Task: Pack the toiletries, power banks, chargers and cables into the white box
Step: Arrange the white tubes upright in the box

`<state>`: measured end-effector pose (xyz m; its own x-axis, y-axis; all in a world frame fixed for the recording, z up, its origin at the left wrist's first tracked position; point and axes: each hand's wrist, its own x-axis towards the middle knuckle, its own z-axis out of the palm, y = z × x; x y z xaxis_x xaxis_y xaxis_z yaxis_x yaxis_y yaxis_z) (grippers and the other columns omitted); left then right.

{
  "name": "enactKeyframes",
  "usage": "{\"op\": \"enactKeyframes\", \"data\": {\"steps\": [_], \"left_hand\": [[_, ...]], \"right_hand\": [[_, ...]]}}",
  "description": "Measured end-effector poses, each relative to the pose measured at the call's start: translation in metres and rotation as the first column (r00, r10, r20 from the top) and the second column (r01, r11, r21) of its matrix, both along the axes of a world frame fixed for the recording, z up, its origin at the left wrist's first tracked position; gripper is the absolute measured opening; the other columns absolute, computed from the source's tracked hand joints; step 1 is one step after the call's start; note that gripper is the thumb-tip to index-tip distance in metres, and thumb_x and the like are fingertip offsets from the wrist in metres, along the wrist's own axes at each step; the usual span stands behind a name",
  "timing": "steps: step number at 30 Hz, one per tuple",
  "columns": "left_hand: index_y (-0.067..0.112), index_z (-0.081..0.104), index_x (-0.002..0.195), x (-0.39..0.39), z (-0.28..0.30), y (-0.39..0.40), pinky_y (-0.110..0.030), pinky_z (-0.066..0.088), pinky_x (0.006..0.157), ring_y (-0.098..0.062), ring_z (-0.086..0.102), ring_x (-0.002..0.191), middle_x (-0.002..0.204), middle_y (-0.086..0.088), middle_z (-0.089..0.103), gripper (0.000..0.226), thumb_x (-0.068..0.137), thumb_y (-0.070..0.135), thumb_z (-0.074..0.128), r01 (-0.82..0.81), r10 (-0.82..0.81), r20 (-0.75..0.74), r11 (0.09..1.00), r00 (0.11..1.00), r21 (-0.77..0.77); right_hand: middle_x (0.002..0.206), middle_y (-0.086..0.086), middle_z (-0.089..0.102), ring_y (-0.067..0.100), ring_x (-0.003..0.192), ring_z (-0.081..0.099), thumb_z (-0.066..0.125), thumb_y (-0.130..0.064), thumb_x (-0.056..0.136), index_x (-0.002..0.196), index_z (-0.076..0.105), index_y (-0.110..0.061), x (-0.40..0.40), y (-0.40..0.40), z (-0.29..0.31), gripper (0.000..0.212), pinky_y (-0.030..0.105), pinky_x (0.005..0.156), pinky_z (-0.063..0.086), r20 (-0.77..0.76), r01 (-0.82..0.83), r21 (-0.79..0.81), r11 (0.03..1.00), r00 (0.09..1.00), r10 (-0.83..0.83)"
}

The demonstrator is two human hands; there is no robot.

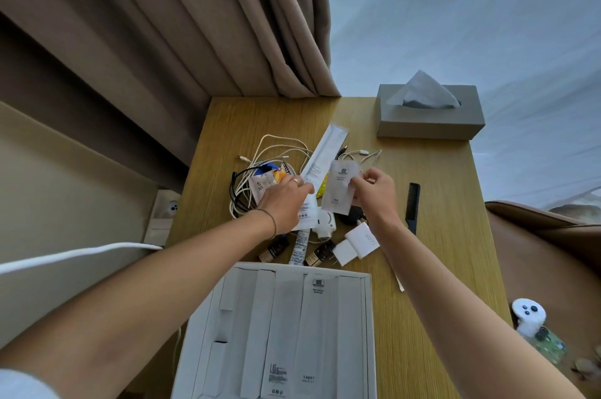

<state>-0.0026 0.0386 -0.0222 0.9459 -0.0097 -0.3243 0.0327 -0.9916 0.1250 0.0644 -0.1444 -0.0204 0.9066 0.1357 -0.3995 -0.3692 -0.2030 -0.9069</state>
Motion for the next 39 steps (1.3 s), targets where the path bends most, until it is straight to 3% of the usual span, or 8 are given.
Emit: {"op": "enactKeyframes", "data": {"steps": [3, 7, 12, 18, 24, 29, 33, 39], "left_hand": [[0.018, 0.045, 0.139, 0.010, -0.005, -0.001, -0.038, 0.051, 0.090, -0.028, 0.034, 0.136, 0.146, -0.011, 0.040, 0.071, 0.075, -0.002, 0.067, 0.250, -0.245, -0.054, 0.960, 0.968, 0.130], [0.012, 0.054, 0.130, 0.024, -0.001, -0.009, -0.034, 0.039, 0.077, -0.031, 0.040, 0.126, 0.138, -0.018, 0.050, 0.059, 0.075, 0.010, 0.074, 0.543, -0.528, -0.140, 0.777, 0.838, 0.318], [0.018, 0.054, 0.128, 0.036, -0.004, -0.013, -0.044, 0.043, 0.103, -0.028, 0.048, 0.126, 0.135, -0.008, 0.057, 0.048, 0.083, 0.015, 0.071, 0.650, -0.605, -0.257, 0.631, 0.754, 0.423], [0.021, 0.052, 0.135, 0.038, -0.006, -0.008, -0.043, 0.038, 0.110, -0.027, 0.051, 0.128, 0.137, -0.005, 0.058, 0.050, 0.087, 0.015, 0.066, 0.692, -0.685, -0.204, 0.578, 0.699, 0.431], [0.024, 0.054, 0.123, 0.025, 0.009, -0.001, -0.040, 0.042, 0.099, -0.024, 0.060, 0.104, 0.109, -0.002, 0.069, 0.039, 0.086, 0.017, 0.066, 0.655, -0.625, -0.218, 0.654, 0.750, 0.378], [0.020, 0.066, 0.107, -0.002, 0.029, 0.011, -0.038, 0.037, 0.103, -0.023, 0.061, 0.096, 0.095, 0.001, 0.069, 0.018, 0.089, 0.019, 0.065, 0.452, -0.490, 0.033, 0.827, 0.871, 0.334], [0.020, 0.069, 0.104, -0.032, 0.044, 0.023, -0.039, 0.039, 0.098, -0.030, 0.057, 0.101, 0.093, -0.003, 0.070, 0.015, 0.089, 0.021, 0.067, 0.180, -0.185, 0.272, 0.983, 0.944, 0.045], [0.020, 0.068, 0.095, -0.087, 0.062, 0.030, -0.040, 0.051, 0.080, -0.027, 0.065, 0.085, 0.090, -0.004, 0.073, 0.010, 0.089, 0.027, 0.069, 0.007, 0.124, 0.385, 0.946, 0.915, -0.323]], "right_hand": [[0.098, 0.009, 0.070, 0.025, 0.093, 0.069, 0.056, -0.006, 0.094, 0.077, 0.045, -0.015, -0.004, -0.012, 0.012, 0.022, 0.024, 0.057, 0.056, -0.074, 0.052, 0.158, 0.986, 0.996, -0.040], [0.102, 0.013, 0.064, 0.026, 0.085, 0.064, 0.058, -0.002, 0.090, 0.083, 0.054, -0.016, -0.010, -0.020, 0.020, 0.016, 0.027, 0.052, 0.052, -0.227, 0.139, 0.279, 0.950, 0.971, -0.075], [0.114, 0.012, 0.073, 0.029, 0.093, 0.074, 0.068, -0.004, 0.090, 0.114, 0.065, -0.019, -0.018, -0.025, 0.031, 0.029, 0.040, 0.063, 0.060, -0.325, 0.160, 0.386, 0.908, 0.945, -0.029], [0.113, 0.013, 0.075, 0.027, 0.091, 0.076, 0.073, 0.009, 0.079, 0.126, 0.060, -0.019, -0.030, -0.037, 0.044, 0.056, 0.037, 0.066, 0.060, -0.320, 0.064, 0.483, 0.873, 0.941, 0.108], [0.114, 0.014, 0.075, 0.028, 0.096, 0.074, 0.067, 0.004, 0.088, 0.121, 0.068, -0.001, -0.051, -0.050, 0.048, 0.034, 0.034, 0.070, 0.060, -0.294, -0.036, 0.442, 0.896, 0.938, 0.183], [0.110, 0.011, 0.076, 0.027, 0.098, 0.073, 0.069, 0.000, 0.088, 0.120, 0.067, -0.005, -0.080, -0.053, 0.054, 0.032, 0.039, 0.079, 0.061, -0.281, 0.010, 0.397, 0.918, 0.953, 0.110], [0.114, 0.014, 0.075, 0.031, 0.102, 0.073, 0.068, -0.001, 0.088, 0.121, 0.067, -0.004, -0.106, -0.056, 0.060, 0.033, 0.045, 0.086, 0.061, -0.258, -0.011, 0.396, 0.918, 0.958, 0.123], [0.101, 0.007, 0.078, 0.027, 0.100, 0.074, 0.074, 0.010, 0.078, 0.106, 0.066, -0.008, -0.145, -0.052, 0.065, 0.035, 0.040, 0.080, 0.059, -0.140, -0.089, 0.287, 0.954, 0.981, 0.133]]}}
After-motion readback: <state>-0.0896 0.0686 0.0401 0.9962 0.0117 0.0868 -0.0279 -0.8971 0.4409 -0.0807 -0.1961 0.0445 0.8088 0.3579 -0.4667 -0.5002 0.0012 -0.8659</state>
